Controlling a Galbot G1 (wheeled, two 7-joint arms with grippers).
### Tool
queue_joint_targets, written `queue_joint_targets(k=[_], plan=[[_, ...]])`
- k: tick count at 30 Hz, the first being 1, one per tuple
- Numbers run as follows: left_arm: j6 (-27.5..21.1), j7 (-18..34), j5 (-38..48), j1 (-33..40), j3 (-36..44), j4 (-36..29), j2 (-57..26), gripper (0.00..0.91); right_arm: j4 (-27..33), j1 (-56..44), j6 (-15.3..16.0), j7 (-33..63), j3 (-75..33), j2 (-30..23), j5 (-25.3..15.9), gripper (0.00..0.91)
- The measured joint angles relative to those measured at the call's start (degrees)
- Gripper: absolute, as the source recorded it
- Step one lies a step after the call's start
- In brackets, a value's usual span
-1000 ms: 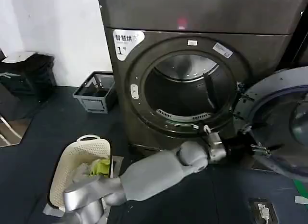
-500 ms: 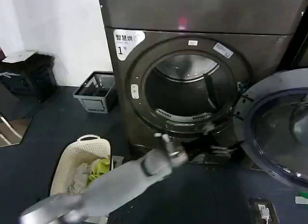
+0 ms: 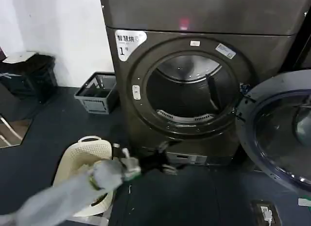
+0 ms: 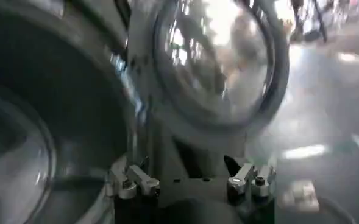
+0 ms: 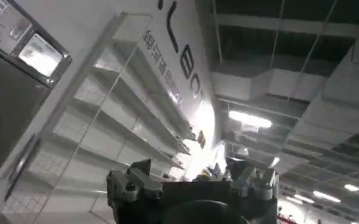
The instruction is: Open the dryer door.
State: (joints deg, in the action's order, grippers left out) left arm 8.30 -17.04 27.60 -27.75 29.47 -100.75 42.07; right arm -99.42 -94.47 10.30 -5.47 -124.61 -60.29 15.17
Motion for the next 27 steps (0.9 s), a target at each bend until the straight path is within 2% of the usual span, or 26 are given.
queue_joint_targets(k=[4, 12, 16, 22, 27], plan=[[-4.1, -2.4, 3.3, 1.6, -0.8, -1.2, -5.9, 0.907, 0.0, 0.3, 0.3, -0.2, 0.0, 0.4, -0.3, 0.907], [-12.8, -7.6, -0.2, 5.7, -0.1, 0.0, -15.5, 0.907, 1.0, 1.1, 0.4, -0.3, 0.7, 0.8, -1.2, 0.907], [-13.9, -11.6, -4.8, 6.7, 0.5, 2.0, -19.7, 0.907, 1.0, 1.5, 0.6, -0.4, 1.2, 1.0, -1.3, 0.907], [-15.2, -14.3, -9.5, 5.7, 0.7, 3.9, -25.5, 0.907, 1.3, 1.8, 1.2, -0.5, 1.3, 1.4, -1.4, 0.907], [-12.5, -17.1, -13.4, 4.8, 0.4, 5.7, -29.2, 0.907, 1.6, 1.8, 1.4, -0.5, 1.1, 1.7, -1.5, 0.907]])
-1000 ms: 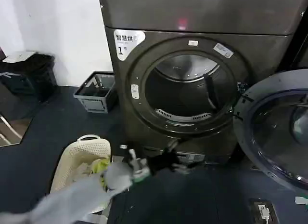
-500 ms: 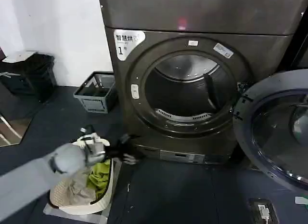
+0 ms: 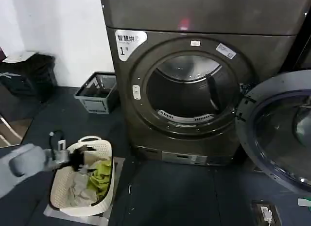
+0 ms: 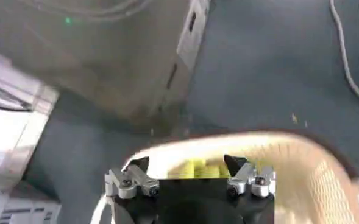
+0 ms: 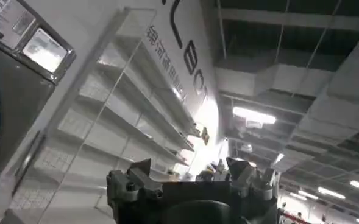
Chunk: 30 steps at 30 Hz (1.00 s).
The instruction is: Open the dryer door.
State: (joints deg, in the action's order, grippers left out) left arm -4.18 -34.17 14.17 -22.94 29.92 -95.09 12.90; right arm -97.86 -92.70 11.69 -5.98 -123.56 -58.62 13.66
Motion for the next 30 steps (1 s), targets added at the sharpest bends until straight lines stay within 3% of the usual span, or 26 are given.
queue_joint_targets(k=[11, 21, 30], plan=[[3.4, -2.6, -7.4, -2.9, -0.5, 3.5, -3.0, 0.907, 0.0, -0.4, 0.0, -0.3, -0.2, -0.3, 0.0, 0.907], [5.7, -5.6, -14.4, -12.2, -9.9, 5.9, -5.9, 0.907, -0.1, 0.1, 0.1, -0.4, 0.8, -0.6, -0.2, 0.907], [5.8, -4.2, -13.5, -13.6, -11.4, 6.2, -5.9, 0.907, -0.1, -0.2, 0.1, -0.7, 0.6, -0.8, -0.2, 0.907]])
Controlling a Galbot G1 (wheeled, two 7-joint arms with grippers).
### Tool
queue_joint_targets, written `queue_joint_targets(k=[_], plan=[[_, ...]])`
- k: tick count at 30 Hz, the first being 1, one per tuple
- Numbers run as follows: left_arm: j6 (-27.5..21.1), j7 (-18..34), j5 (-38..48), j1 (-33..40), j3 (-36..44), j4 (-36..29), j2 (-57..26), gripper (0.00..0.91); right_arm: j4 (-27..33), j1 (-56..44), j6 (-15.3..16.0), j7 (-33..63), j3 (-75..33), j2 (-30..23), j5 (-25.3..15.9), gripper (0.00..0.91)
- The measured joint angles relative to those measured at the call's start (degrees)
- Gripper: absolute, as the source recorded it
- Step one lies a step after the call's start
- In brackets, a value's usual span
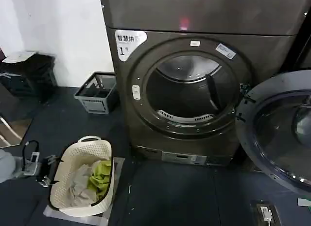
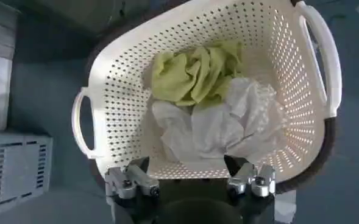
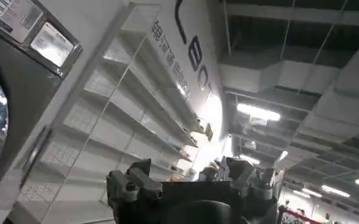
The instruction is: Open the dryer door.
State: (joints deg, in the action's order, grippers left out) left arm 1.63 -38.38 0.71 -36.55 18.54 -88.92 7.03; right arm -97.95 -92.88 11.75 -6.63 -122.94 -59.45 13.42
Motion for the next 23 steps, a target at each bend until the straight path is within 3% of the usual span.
queue_joint_targets(k=[23], plan=[[0.9, -1.4, -1.0, -0.3, -2.2, -0.5, -1.7, 0.907, -0.4, -0.2, 0.1, -0.4, -0.2, -0.4, -0.1, 0.907]])
